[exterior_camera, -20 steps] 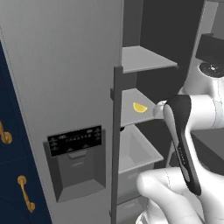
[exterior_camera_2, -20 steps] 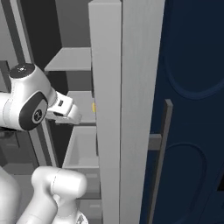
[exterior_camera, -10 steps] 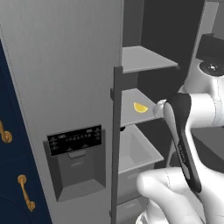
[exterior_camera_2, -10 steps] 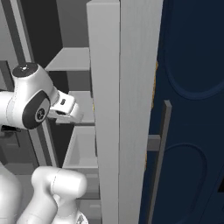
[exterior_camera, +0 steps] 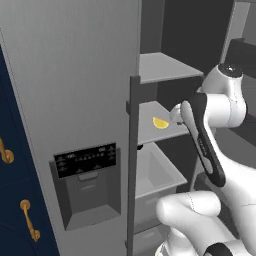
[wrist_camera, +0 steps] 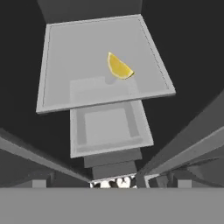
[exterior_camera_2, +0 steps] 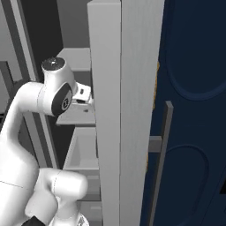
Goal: Grab a lemon wedge from the fridge and one ice cube from the ice bowl, and put them in the glass of lemonade.
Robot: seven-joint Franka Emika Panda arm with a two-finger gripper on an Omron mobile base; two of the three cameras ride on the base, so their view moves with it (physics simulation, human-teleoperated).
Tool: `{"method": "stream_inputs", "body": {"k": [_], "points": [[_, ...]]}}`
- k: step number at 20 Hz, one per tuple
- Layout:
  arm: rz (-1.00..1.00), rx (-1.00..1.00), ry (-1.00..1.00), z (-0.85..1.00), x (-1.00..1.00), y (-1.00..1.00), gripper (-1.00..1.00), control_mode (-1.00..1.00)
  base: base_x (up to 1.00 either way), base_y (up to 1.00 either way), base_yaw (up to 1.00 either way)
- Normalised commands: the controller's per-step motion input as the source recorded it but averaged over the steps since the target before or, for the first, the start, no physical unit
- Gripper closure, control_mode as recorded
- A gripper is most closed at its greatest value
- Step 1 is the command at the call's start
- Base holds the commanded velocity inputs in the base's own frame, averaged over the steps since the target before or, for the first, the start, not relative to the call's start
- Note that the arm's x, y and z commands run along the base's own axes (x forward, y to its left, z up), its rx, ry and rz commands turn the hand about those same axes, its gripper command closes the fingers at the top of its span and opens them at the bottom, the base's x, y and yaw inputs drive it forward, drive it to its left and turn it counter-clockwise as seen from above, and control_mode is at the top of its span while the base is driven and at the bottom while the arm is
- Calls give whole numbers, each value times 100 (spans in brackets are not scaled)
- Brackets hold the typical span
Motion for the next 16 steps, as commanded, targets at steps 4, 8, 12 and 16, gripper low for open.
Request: {"method": "stream_inputs", "body": {"k": [4,8,12,16], "points": [[14,0,0,-32,95,-6,-100,-100,0,0,0],[13,-1,2,-64,100,0,-100,-100,0,0,0],[10,0,2,-50,72,-8,-100,-100,0,0,0],[4,0,9,-49,48,0,-100,-100,0,0,0]]}}
